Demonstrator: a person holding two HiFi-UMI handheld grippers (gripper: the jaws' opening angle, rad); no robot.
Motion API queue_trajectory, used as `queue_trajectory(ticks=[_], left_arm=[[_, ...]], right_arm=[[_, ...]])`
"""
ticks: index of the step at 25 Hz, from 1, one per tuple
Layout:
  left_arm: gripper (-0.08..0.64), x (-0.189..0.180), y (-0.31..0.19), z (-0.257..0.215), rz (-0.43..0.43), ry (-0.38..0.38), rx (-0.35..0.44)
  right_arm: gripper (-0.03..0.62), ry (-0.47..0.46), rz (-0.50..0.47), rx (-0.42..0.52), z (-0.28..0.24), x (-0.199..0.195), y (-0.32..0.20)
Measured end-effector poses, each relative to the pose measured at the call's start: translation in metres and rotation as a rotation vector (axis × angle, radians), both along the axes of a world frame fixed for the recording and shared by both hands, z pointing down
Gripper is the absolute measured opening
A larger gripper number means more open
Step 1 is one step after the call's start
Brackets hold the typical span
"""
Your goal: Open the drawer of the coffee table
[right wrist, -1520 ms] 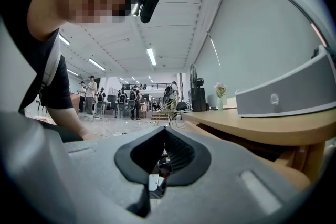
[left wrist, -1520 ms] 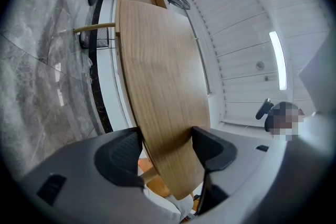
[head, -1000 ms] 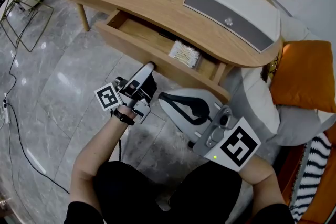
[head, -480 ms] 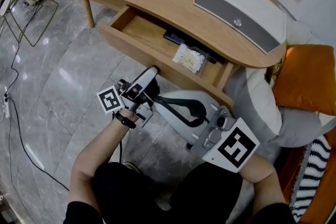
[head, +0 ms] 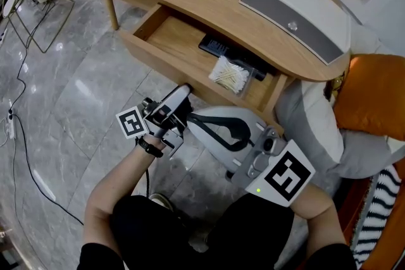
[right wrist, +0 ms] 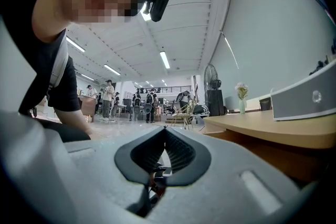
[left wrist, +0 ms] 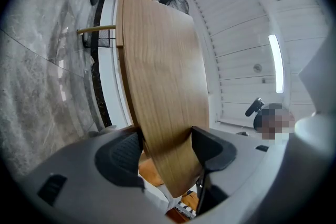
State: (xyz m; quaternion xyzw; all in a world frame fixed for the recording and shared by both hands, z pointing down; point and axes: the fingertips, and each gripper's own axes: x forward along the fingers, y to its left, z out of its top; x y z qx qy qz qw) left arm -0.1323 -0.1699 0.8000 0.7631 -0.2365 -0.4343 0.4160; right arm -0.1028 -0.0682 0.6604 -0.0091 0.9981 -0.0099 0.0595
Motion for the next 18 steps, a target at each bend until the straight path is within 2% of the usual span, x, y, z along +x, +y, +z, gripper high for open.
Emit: queue_trajectory(ticks=[7,14,18], left_arm=[[0.278,0.000,0.001,0.003,0.009,-0.026,0.007],[0.293,0.001,0.003,0.004,-0.003,-0.149,0.074],[0.314,-0.002,0.001,0.008,-0.040,-0.173,0.044]], right_arm=[[0.005,-0.021,-0.035,-0.031,-0.007,-0.002,0.003],[0.005,-0.016,-0.041,-0.052,-0.005,-0.005,0.003],[0.005,-0.018,-0.025,-0.124,-0.008,-0.015,-0.005]])
